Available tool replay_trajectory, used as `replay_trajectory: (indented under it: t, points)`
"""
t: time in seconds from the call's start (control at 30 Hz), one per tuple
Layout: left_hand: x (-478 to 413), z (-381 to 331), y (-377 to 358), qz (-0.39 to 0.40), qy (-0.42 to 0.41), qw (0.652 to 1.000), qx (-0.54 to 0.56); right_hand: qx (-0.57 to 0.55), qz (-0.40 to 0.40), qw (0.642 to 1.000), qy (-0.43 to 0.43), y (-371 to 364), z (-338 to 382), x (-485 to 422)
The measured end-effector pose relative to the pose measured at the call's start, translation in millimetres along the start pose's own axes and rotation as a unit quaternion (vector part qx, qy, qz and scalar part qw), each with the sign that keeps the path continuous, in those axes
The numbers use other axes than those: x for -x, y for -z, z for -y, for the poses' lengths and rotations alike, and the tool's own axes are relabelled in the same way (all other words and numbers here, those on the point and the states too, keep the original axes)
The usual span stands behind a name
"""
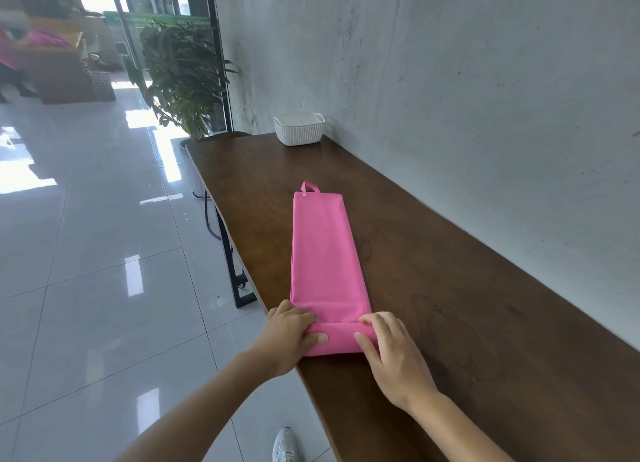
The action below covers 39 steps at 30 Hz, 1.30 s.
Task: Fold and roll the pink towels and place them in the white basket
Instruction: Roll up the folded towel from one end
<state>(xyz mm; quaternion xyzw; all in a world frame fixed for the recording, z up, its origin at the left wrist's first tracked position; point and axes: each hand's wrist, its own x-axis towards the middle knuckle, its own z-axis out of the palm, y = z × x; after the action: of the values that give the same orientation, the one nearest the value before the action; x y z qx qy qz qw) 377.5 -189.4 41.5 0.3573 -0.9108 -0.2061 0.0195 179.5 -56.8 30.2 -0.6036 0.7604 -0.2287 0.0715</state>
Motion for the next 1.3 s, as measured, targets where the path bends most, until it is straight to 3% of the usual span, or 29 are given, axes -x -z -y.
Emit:
replay_trajectory:
  t: [0.17, 0.27, 0.5, 0.63, 0.77, 1.07, 1.17, 1.3]
  points:
    - [8.5, 2.1, -1.2, 0.051, 0.020, 0.993, 0.109, -0.056, 0.012, 0.998, -0.020, -0.7, -2.2, 15.9]
    - [13.1, -1.1, -7.0, 0.016, 0.046, 0.988, 0.146, -0.129, 0.029, 0.989, -0.062, 1.3, -1.2, 11.6]
    - [18.7, -4.3, -25.9, -0.194, -0.017, 0.980, 0.044, -0.146, 0.065, 0.979, -0.127, 9.9, -4.6, -26.9]
    - [20.0, 4.4, -38.1, -0.224, -0.058, 0.973, -0.030, -0.109, 0.075, 0.979, -0.155, 9.5, -4.5, -43.8]
    - [15.1, 7.2, -35.1, -0.223, -0.070, 0.970, -0.068, -0.049, 0.012, 0.993, -0.109, 6.8, -1.5, -48.8]
    - [8.0, 15.2, -9.5, -0.082, -0.023, 0.996, 0.030, -0.063, -0.040, 0.997, 0.026, -4.4, -8.4, -12.3]
    - [6.7, 18.6, 0.4, -0.025, -0.027, 0.998, 0.056, -0.065, -0.027, 0.997, 0.029, -7.3, -9.5, 2.4]
    - [2.4, 21.8, 4.4, 0.051, 0.005, 0.982, 0.181, -0.088, -0.020, 0.996, 0.000, -11.8, -8.5, 18.0]
